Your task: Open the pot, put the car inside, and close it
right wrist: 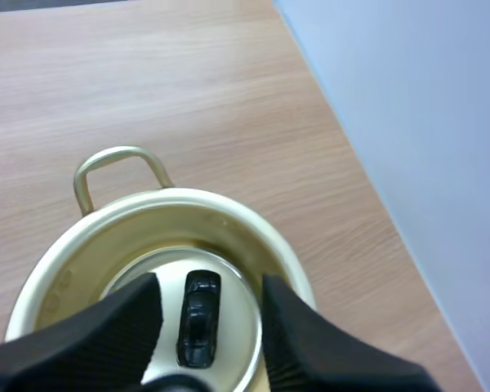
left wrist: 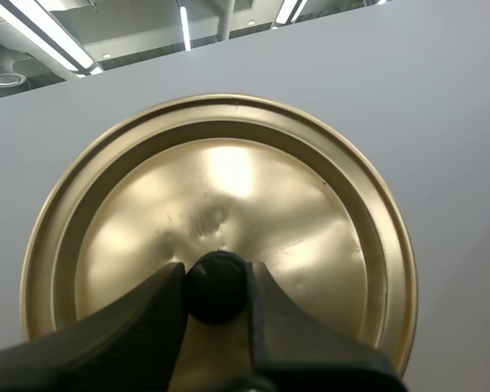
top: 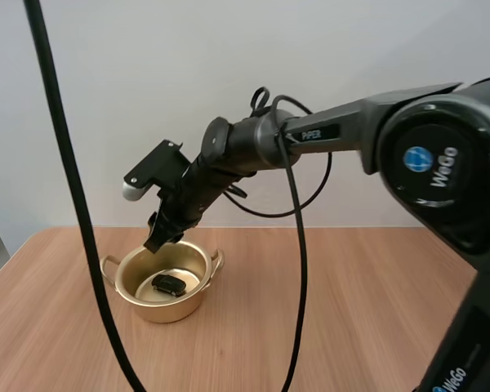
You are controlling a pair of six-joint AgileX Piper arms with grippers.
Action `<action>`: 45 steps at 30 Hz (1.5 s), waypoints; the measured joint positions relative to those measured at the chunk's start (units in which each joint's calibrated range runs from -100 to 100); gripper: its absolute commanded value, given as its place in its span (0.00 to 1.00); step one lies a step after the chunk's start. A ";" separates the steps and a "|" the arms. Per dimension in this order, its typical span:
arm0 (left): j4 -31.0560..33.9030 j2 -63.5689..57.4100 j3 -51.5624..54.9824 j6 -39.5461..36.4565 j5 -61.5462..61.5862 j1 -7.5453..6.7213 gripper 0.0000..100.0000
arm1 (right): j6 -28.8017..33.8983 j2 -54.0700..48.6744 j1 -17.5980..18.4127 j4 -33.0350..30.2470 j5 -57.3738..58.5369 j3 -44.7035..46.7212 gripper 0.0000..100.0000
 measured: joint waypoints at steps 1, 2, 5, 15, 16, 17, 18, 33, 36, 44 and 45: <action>0.00 -0.12 0.00 0.00 0.00 0.00 0.00 | 0.75 -2.00 -0.40 -0.89 0.46 0.00 0.00; 0.00 -0.12 0.00 0.00 0.00 0.00 0.00 | 1.86 -3.99 -0.83 -2.21 0.90 0.00 0.00; 0.00 -0.12 0.00 0.00 0.00 0.00 0.00 | 4.76 -9.55 -2.71 -5.31 2.67 0.00 0.00; 0.63 -0.12 6.62 1.56 1.02 0.00 0.00 | 10.65 -27.12 -13.57 -5.47 7.55 0.24 0.00; 0.75 -0.12 7.82 1.24 1.02 0.00 0.00 | 10.65 -28.87 -14.76 -5.47 6.79 0.57 0.00; 1.15 -0.12 9.35 1.24 2.31 0.00 0.00 | 10.65 -30.64 -15.95 -5.47 6.66 1.15 0.00; 1.88 -0.12 11.02 1.24 3.45 0.00 0.00 | 10.45 -31.98 -16.90 -5.47 6.83 1.58 0.00; 8.48 11.74 36.48 3.04 9.22 0.00 0.00 | 11.70 -51.13 -23.21 -5.56 9.57 5.91 0.00; 8.48 16.96 37.86 3.04 12.02 0.00 0.00 | 11.80 -53.68 -23.21 -6.59 9.57 5.91 0.00; 8.80 28.53 37.86 3.04 15.03 0.00 0.00 | 15.71 -54.26 -23.21 -13.88 9.74 5.91 0.00; 8.85 29.93 37.86 3.04 15.03 0.00 0.00 | 15.74 -54.26 -23.21 -14.25 9.74 5.91 0.00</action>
